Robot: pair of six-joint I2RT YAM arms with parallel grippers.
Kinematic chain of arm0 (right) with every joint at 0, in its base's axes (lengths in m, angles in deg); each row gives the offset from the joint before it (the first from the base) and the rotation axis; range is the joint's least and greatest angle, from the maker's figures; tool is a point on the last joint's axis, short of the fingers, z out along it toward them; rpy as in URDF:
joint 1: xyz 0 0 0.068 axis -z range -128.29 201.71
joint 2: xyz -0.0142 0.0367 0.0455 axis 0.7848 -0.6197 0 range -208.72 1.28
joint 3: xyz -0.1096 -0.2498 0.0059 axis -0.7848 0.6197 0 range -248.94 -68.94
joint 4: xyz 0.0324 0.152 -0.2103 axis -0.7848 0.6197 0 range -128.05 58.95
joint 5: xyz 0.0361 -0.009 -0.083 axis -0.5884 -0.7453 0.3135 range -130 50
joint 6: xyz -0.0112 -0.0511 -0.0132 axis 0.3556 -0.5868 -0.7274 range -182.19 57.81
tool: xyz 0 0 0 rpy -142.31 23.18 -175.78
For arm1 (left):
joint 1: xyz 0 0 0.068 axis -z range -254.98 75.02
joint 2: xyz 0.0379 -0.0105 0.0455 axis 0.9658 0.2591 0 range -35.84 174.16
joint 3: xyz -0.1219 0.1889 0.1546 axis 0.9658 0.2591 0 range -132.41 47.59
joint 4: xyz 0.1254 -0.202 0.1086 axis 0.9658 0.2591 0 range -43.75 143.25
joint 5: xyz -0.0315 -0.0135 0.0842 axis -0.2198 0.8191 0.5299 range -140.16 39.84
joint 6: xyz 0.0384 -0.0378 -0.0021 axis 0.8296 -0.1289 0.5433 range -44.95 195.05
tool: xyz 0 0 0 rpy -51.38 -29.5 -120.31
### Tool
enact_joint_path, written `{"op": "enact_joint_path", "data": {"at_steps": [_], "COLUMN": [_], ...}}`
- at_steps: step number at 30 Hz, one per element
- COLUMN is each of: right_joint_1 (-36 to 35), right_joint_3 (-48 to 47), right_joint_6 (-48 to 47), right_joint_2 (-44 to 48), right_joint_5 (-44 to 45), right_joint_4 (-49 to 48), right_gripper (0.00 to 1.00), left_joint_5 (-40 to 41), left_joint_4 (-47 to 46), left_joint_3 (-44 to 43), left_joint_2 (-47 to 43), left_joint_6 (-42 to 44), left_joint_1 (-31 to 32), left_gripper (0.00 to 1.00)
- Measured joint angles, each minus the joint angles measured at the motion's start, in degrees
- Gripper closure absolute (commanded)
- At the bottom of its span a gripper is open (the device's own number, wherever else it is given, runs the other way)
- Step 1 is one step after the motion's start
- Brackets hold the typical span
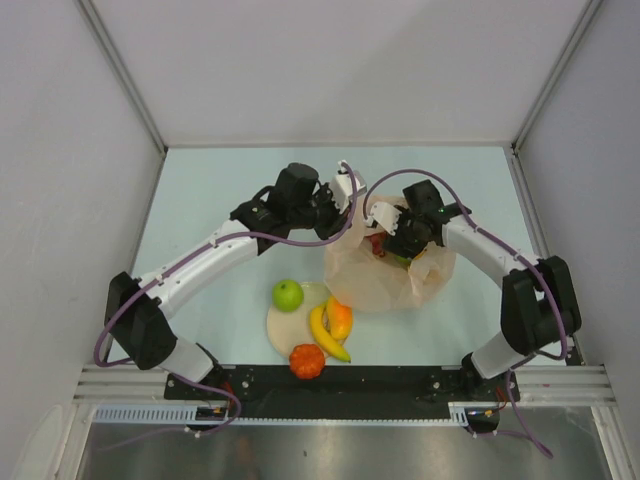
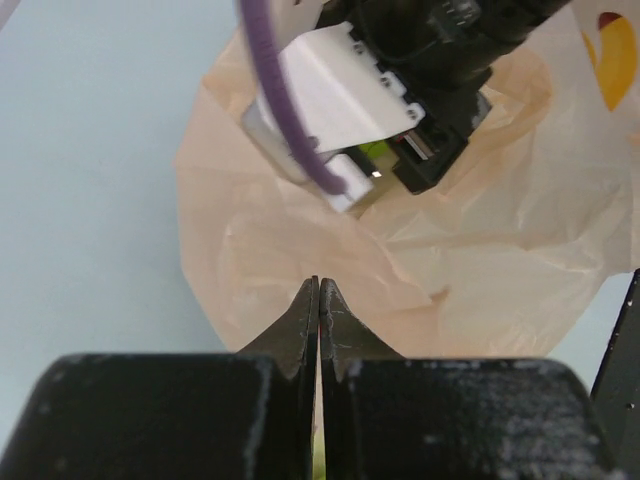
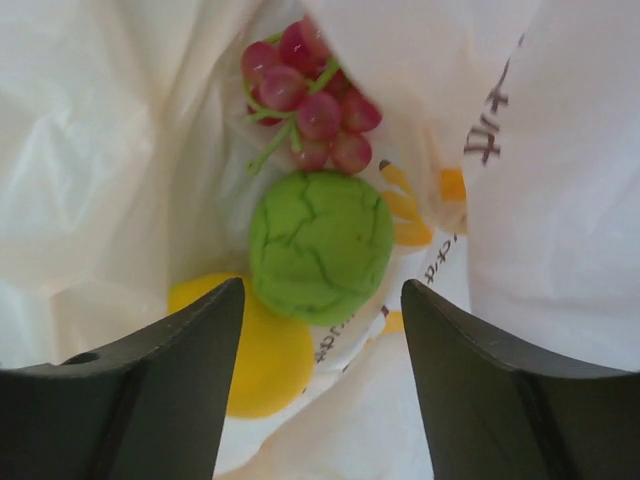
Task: Take the fake fruits out of the plastic bag
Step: Take out the fake fruit from the plastic bag, then place the fake fruit on the plate.
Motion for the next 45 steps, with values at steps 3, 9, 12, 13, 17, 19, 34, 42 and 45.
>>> {"op": "enact_joint_path", "data": {"at_steps": [3, 9, 12, 13, 17, 19, 34, 42, 45], "right_joint_1": [0.37, 0.59, 0.83, 0.96, 0.98, 0.61, -27.96, -32.02, -33.66], "right_joint_3": [-1.73, -4.35, -4.79, -4.9, -5.25, -6.38, -12.81, -14.49, -15.41], "right_joint_6": [-0.26, -0.87, -1.27, -1.11, -0.85, -0.83, 6.75, 8.17, 8.28], "right_joint_2": [-4.35, -11.08, -10.93, -10.56, -5.18, -0.02, 21.24, 6.51, 0.42], "right_joint_5": [0.02, 0.09, 0.04, -0.17, -2.47, -4.7, -13.6, -19.43, -20.5], "right_joint_4": [-0.9, -0.37, 0.24, 0.55, 2.14, 4.17, 21.94, 17.79, 15.21], "right_gripper": [0.26, 0.55, 0.69, 0.7, 0.68, 0.67, 0.64, 0.66, 0.66], "left_joint_5": [-0.2, 0.02, 0.11, 0.26, 0.46, 0.5, 0.26, -0.94, -2.12], "left_joint_4": [0.0, 0.04, 0.04, 0.0, -0.04, 0.07, -1.05, -2.03, -2.32], "left_joint_3": [0.0, 0.0, 0.0, 0.0, -0.02, -0.22, -6.51, -0.02, 3.65], "left_joint_2": [0.0, 0.0, 0.0, 0.0, -0.13, -0.28, -7.98, -19.45, -23.52], "left_joint_6": [0.0, 0.07, 0.07, 0.07, 0.04, -0.09, -7.17, -9.03, -9.94], "left_joint_1": [0.0, 0.0, 0.0, 0.0, -0.35, -0.92, -12.57, -21.14, -24.87], "left_gripper": [1.0, 1.0, 1.0, 1.0, 1.0, 0.95, 0.21, 0.21, 0.21]}}
